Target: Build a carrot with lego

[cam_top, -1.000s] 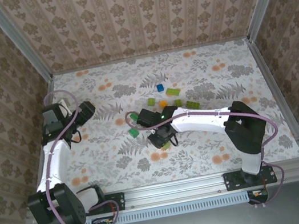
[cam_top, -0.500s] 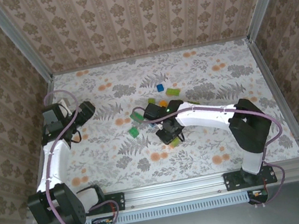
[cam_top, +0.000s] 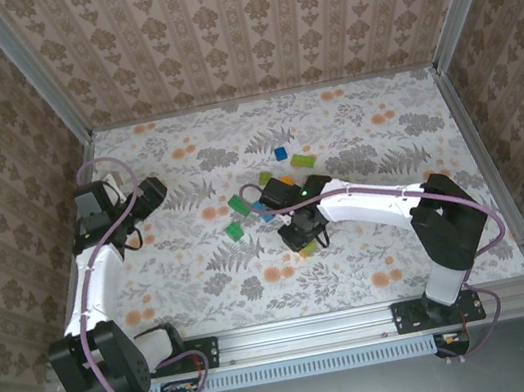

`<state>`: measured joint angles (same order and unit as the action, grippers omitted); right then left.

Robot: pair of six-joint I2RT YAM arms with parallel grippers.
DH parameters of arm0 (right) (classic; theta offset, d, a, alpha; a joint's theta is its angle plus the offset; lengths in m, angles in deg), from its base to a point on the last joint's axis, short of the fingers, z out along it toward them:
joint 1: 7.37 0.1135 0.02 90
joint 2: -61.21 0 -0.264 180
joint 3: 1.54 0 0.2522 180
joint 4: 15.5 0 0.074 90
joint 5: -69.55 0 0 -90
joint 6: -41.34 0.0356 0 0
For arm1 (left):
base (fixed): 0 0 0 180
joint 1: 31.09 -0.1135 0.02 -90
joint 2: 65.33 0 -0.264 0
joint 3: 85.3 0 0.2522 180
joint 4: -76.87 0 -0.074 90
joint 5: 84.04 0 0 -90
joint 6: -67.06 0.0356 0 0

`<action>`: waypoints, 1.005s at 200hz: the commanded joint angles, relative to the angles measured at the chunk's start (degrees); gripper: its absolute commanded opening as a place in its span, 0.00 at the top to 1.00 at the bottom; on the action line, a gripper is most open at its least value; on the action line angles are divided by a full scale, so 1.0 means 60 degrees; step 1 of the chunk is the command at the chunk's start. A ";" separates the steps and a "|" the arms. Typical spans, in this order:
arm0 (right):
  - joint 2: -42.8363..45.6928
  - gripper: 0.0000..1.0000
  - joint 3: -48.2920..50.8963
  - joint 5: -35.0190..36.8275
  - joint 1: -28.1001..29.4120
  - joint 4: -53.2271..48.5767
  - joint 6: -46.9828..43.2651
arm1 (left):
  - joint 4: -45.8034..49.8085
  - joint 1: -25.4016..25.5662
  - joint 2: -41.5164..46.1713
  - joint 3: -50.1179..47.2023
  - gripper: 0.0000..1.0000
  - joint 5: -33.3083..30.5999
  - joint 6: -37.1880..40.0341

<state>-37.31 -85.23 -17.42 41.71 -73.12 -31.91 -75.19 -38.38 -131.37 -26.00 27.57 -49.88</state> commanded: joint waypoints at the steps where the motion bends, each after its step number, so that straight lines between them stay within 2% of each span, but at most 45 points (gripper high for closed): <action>1: 0.0128 0.68 0.0200 -0.0313 -0.0044 0.0226 0.0048 | 0.0031 0.0072 0.0094 0.0327 0.00 -0.0013 0.0184; 157: -0.0343 0.67 -0.0569 -0.0374 0.0263 -0.0015 -0.0515 | 0.0097 0.0070 0.0110 0.0365 0.00 -0.0027 0.0219; 201: -0.0220 0.55 -0.0481 -0.0329 0.0265 -0.0019 -0.0522 | 0.0076 0.0086 0.0079 0.0364 0.00 -0.0012 0.0212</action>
<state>-38.52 -86.94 -19.28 43.11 -72.16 -34.38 -75.15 -38.23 -131.37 -25.65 27.57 -49.86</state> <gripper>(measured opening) 0.422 0.994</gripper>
